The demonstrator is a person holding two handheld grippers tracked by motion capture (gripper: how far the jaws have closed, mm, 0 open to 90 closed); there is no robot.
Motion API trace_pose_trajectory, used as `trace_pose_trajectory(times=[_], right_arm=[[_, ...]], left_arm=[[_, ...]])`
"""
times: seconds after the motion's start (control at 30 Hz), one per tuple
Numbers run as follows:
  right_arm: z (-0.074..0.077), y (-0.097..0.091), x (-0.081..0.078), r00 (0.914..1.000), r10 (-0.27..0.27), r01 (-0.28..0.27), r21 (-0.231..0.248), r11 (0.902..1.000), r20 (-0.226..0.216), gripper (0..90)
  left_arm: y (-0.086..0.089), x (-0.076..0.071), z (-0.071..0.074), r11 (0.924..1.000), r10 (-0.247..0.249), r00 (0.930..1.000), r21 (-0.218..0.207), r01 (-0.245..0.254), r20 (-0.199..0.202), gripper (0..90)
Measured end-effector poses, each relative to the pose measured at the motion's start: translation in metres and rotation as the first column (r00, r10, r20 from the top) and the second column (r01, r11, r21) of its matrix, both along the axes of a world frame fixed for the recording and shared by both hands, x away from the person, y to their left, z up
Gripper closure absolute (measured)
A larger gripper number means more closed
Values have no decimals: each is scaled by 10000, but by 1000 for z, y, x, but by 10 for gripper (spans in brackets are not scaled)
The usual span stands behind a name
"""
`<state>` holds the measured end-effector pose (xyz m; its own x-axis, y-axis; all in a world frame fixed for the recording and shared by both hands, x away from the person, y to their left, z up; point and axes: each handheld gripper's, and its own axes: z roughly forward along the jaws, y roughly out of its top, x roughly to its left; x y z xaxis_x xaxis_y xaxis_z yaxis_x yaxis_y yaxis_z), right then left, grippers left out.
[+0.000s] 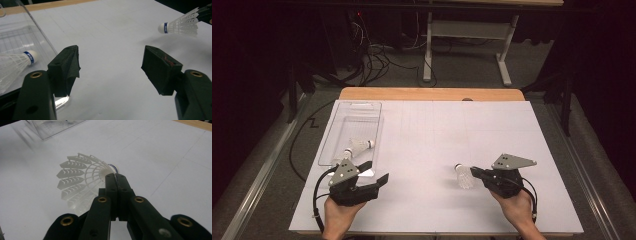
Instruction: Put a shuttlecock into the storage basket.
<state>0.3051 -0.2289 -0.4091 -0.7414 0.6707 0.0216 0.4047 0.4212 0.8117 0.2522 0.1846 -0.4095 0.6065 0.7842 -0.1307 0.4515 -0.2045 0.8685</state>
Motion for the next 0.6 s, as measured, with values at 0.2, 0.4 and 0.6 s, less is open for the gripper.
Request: trace_pose_trajectory(times=[0.2,0.4,0.6], right_arm=[[0,1,0,10000,14,-14,0,10000,-21,900],[-1,2,1,10000,50,-50,-28,10000,-35,900],[-1,3,2,9999,94,-94,-33,10000,-41,900]], left_arm=[[-10,8,1,9997,-231,9990,97,235,-385,309],[-21,14,3,9988,-315,9967,341,342,-754,330],[-31,22,6,9974,-516,9923,445,569,-1129,348]])
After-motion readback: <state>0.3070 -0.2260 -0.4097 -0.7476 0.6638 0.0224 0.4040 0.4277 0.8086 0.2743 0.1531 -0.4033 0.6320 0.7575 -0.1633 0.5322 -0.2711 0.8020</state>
